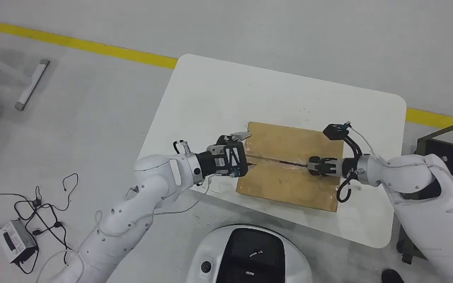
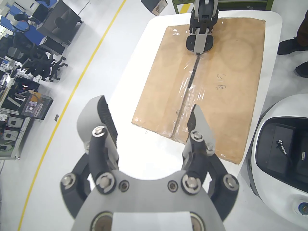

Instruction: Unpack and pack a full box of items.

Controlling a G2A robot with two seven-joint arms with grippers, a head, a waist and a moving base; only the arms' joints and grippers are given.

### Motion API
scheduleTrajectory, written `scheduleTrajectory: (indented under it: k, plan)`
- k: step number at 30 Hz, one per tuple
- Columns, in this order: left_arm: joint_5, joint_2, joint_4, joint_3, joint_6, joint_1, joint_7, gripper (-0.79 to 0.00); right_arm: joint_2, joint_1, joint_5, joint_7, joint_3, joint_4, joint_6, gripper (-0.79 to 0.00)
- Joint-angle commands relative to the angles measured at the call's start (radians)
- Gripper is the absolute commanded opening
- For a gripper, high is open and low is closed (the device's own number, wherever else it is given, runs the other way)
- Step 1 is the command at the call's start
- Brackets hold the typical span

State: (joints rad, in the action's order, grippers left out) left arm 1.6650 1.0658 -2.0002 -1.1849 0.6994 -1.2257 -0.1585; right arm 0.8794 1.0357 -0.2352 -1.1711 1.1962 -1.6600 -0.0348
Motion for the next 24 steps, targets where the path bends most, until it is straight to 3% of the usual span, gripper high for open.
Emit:
scheduleTrajectory:
  k: [1,11,17,24]
  plan:
    - [0.0,0.0,-0.001,-0.001,0.0,-0.001,0.0,-0.785,0.0,-0.004,0.003,0.0,-0.001,-0.002,0.002,-0.785]
    - [0.01,0.001,0.021,0.009,-0.02,-0.001,0.006,-0.785,-0.001,-0.005,-0.003,-0.004,-0.003,0.0,0.003,-0.785]
    - [0.009,0.021,0.088,0.113,-0.042,0.06,-0.001,-0.785,-0.002,-0.003,-0.005,-0.004,-0.001,0.002,0.005,-0.785]
    - [0.028,0.057,0.23,0.248,-0.092,0.163,-0.052,-0.785,-0.003,0.0,-0.001,-0.004,0.003,-0.004,0.008,-0.785]
